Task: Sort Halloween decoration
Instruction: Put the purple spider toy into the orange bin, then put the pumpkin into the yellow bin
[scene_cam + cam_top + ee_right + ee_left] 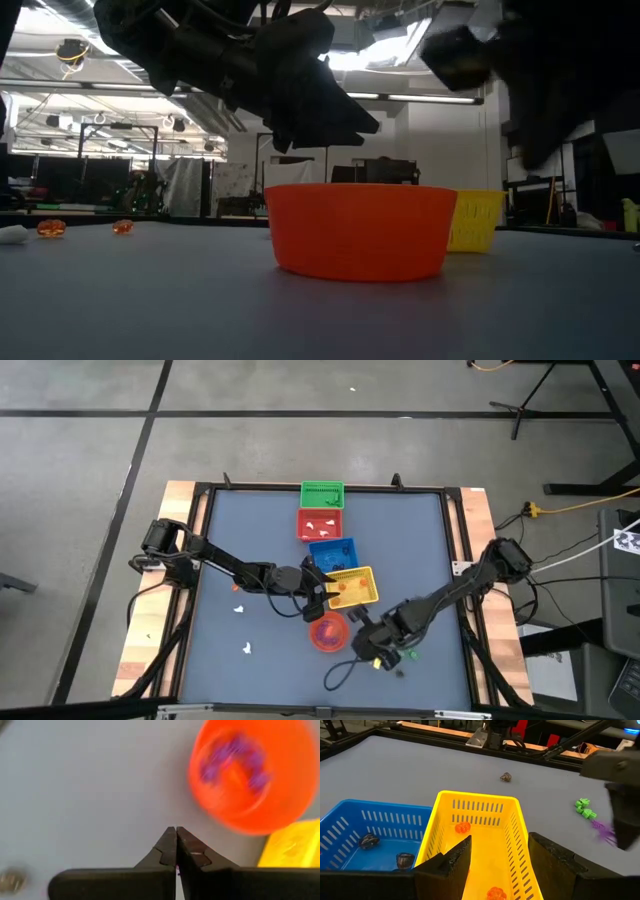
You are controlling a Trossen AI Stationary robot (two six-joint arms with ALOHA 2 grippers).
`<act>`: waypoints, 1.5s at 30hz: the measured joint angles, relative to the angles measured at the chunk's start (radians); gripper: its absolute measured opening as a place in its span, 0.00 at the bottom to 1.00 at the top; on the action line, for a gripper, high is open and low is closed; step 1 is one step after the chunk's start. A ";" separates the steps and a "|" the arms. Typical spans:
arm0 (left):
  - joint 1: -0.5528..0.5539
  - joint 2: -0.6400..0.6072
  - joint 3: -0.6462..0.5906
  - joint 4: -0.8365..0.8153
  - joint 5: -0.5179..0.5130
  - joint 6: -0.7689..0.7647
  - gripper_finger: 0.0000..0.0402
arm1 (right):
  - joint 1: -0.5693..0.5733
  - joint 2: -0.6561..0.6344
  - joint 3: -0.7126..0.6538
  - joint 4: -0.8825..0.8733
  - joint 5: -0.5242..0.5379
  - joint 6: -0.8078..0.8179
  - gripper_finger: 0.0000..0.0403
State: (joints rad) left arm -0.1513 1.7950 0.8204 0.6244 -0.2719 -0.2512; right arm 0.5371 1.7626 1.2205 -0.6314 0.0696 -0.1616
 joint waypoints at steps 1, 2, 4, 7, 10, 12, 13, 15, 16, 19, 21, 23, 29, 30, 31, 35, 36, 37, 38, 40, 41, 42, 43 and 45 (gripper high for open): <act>0.000 0.000 0.000 0.001 0.000 0.000 0.45 | -0.010 0.000 0.008 0.021 0.000 -0.001 0.01; 0.000 0.000 0.000 0.004 0.000 0.000 0.45 | -0.017 0.000 0.014 0.042 0.000 -0.001 0.01; 0.000 0.000 0.000 0.015 0.000 0.005 0.45 | -0.031 0.000 0.026 0.089 0.000 -0.002 0.01; 0.000 0.000 0.000 0.021 0.000 0.039 0.45 | -0.051 -0.001 0.029 0.201 -0.010 -0.003 0.01; 0.000 0.000 0.000 0.021 0.000 0.051 0.45 | -0.067 0.005 0.029 0.279 -0.049 -0.004 0.01; 0.000 0.000 0.000 0.020 0.000 0.052 0.45 | -0.069 0.008 0.028 0.299 -0.054 -0.004 0.01; 0.000 0.000 0.000 0.020 0.000 0.052 0.45 | -0.074 0.009 0.027 0.298 -0.051 -0.005 0.01; 0.000 0.000 0.000 0.021 0.000 0.052 0.45 | -0.076 0.009 0.027 0.299 -0.037 -0.008 0.01; 0.000 0.000 0.000 0.022 0.000 0.052 0.45 | -0.076 0.009 0.027 0.300 -0.026 -0.008 0.01; 0.000 0.000 0.000 0.021 0.000 0.052 0.45 | -0.080 0.009 0.027 0.321 -0.007 -0.008 0.01; 0.000 0.000 0.000 0.021 0.000 0.052 0.45 | -0.080 0.009 0.027 0.334 -0.007 -0.008 0.01; 0.000 0.000 0.000 0.021 0.000 0.052 0.45 | -0.080 0.009 0.027 0.341 -0.008 -0.008 0.01; 0.000 0.000 0.000 0.020 0.000 0.052 0.45 | -0.080 0.009 0.027 0.345 -0.012 -0.008 0.03; 0.000 0.000 0.000 0.020 0.000 0.052 0.45 | -0.080 0.009 0.027 0.345 -0.019 -0.008 0.05; 0.000 0.000 0.000 0.020 0.000 0.052 0.45 | -0.080 0.009 0.027 0.346 -0.021 -0.008 0.07; 0.000 0.000 0.000 0.020 0.000 0.052 0.45 | -0.080 0.009 0.027 0.345 -0.008 -0.008 0.18; 0.000 0.000 0.000 0.020 0.000 0.052 0.45 | -0.080 0.009 0.027 0.345 -0.002 -0.008 0.20; 0.000 0.000 0.000 0.020 0.000 0.052 0.45 | -0.080 0.009 0.027 0.345 0.005 -0.008 0.23; 0.000 0.000 0.000 0.020 0.000 0.052 0.45 | -0.080 0.009 0.027 0.345 0.014 -0.008 0.25; 0.000 0.000 0.000 0.020 0.000 0.052 0.45 | -0.080 0.009 0.027 0.344 0.029 -0.008 0.29; 0.000 0.000 0.000 0.020 0.000 0.052 0.45 | -0.080 0.009 0.027 0.344 0.034 -0.008 0.31; 0.000 0.000 0.000 0.020 0.000 0.052 0.45 | -0.080 0.009 0.027 0.344 0.035 -0.008 0.32; 0.000 0.000 0.000 0.020 0.000 0.052 0.45 | -0.080 0.009 0.027 0.344 0.035 -0.008 0.33; 0.000 0.000 0.000 0.020 0.000 0.053 0.45 | -0.080 0.009 0.027 0.344 0.035 -0.008 0.35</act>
State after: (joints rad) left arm -0.1509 1.7950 0.8204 0.6445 -0.2718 -0.1986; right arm 0.4576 1.7718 1.2476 -0.2874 0.1047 -0.1699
